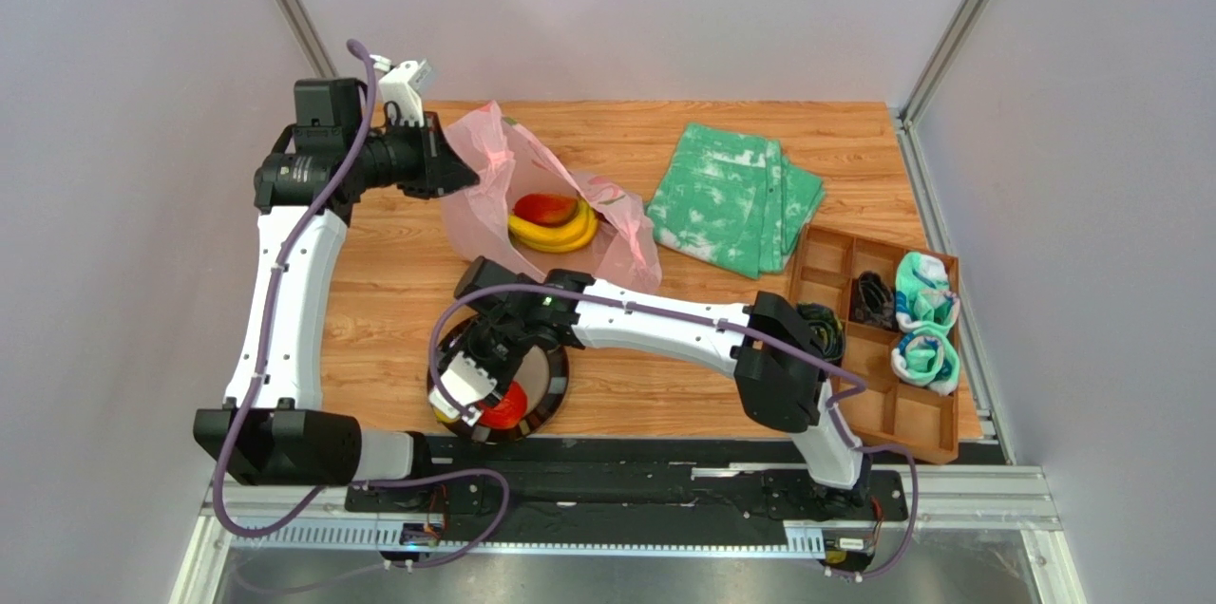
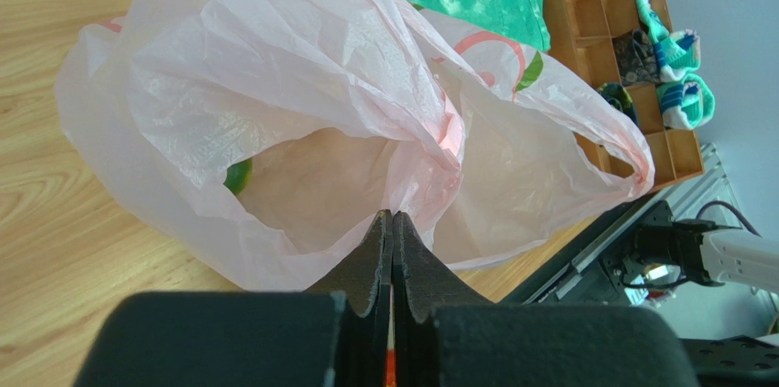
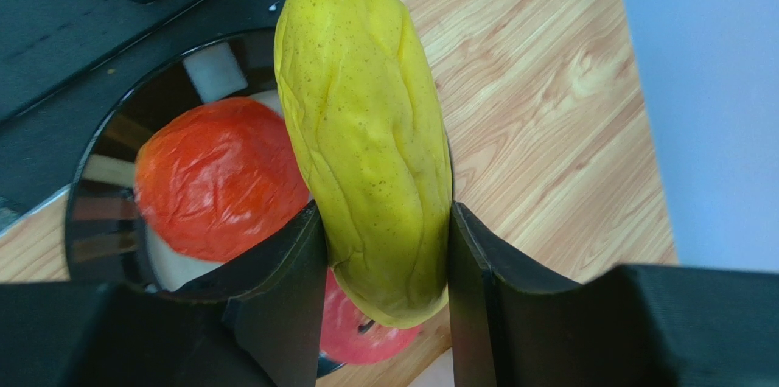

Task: Take the fake fruits out of the plastic bag

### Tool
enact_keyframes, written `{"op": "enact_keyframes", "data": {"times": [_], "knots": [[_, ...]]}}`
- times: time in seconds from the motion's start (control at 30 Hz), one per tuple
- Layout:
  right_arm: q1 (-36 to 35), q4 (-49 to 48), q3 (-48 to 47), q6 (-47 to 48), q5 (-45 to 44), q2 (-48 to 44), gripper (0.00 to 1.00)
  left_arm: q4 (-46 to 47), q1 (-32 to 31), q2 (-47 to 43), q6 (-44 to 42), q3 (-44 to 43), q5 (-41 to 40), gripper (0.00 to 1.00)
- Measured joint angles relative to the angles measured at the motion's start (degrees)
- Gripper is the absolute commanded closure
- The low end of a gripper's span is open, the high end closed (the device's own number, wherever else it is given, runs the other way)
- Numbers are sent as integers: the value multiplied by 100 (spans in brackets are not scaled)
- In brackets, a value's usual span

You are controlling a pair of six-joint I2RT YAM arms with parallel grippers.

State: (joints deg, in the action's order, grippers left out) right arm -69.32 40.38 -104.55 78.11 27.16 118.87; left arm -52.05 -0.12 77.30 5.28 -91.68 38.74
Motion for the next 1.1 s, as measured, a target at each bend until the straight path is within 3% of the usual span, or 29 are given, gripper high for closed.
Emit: {"op": "enact_keyframes", "data": {"times": [0.6,0.73,0.77,0.87,0.93,1.1], "knots": [[-52,-605,-505,1207,-144,1078,84,4,332,-603,92,555,42,100],[-52,-651,-527,1285,-177,1176,71,11,413,-649,133,656,107,100],[-52,-686,-527,1300,-181,1187,61,11,424,-658,149,669,129,100],[-52,-822,-522,1349,-210,1198,49,24,433,-671,188,695,153,100],[-52,-920,-511,1373,-223,1198,45,33,435,-673,197,695,166,100],[-50,-1121,-450,1386,-262,1198,45,50,461,-697,216,697,173,100]]}}
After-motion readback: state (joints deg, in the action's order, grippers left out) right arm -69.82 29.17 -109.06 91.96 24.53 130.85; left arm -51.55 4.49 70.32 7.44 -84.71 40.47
